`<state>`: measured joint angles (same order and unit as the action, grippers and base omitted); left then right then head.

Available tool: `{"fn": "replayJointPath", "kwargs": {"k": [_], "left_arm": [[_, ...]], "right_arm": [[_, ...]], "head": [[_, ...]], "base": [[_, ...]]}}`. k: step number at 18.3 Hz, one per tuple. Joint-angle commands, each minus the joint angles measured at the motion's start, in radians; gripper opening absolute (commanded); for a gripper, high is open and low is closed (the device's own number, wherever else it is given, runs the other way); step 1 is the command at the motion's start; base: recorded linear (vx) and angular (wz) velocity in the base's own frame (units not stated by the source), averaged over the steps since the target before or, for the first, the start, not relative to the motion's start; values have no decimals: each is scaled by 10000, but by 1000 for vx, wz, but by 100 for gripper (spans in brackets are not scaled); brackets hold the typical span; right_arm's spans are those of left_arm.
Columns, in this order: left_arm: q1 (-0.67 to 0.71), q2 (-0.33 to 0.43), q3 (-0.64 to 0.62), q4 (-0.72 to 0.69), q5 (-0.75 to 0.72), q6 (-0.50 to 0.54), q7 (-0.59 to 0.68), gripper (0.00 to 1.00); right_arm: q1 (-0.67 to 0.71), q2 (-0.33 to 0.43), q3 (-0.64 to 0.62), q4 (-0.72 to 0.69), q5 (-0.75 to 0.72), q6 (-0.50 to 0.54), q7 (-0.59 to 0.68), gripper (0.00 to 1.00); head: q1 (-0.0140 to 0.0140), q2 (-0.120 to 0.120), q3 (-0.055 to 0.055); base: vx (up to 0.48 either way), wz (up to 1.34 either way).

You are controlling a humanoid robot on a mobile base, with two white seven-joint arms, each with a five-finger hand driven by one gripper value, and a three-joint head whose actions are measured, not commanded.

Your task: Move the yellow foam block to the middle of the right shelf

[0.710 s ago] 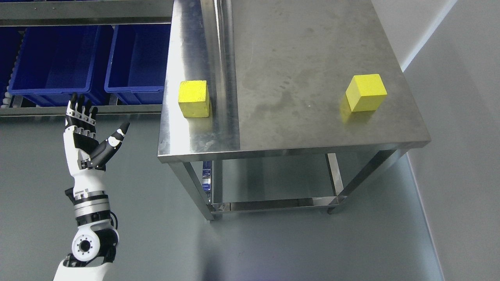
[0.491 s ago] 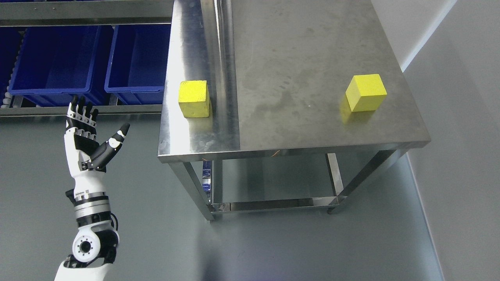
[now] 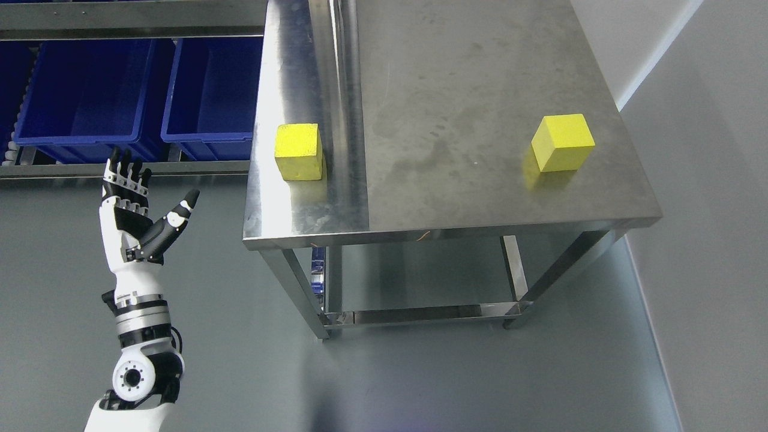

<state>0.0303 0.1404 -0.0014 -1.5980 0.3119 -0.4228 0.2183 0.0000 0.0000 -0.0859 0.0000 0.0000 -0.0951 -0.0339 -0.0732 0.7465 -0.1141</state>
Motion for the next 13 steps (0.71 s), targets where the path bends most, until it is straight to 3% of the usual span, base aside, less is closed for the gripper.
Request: {"fn": "replayJointPath", "kwargs": {"k": [1, 4, 13], "left_arm": [[-852, -222, 106, -65, 208, 1078, -20, 99], [-1865, -558, 45, -371, 899, 2659, -81, 99], [-2219, -836, -936, -1155, 915, 2724, -511, 99]], "right_arm": [[15, -175, 0, -175, 31, 0, 1, 100], [15, -175, 0, -175, 31, 0, 1, 100], [15, -175, 0, -175, 31, 0, 1, 100]], "head": [[0, 0, 0], [0, 0, 0], [0, 0, 0]], "base": [[0, 0], [0, 0], [0, 0]]}}
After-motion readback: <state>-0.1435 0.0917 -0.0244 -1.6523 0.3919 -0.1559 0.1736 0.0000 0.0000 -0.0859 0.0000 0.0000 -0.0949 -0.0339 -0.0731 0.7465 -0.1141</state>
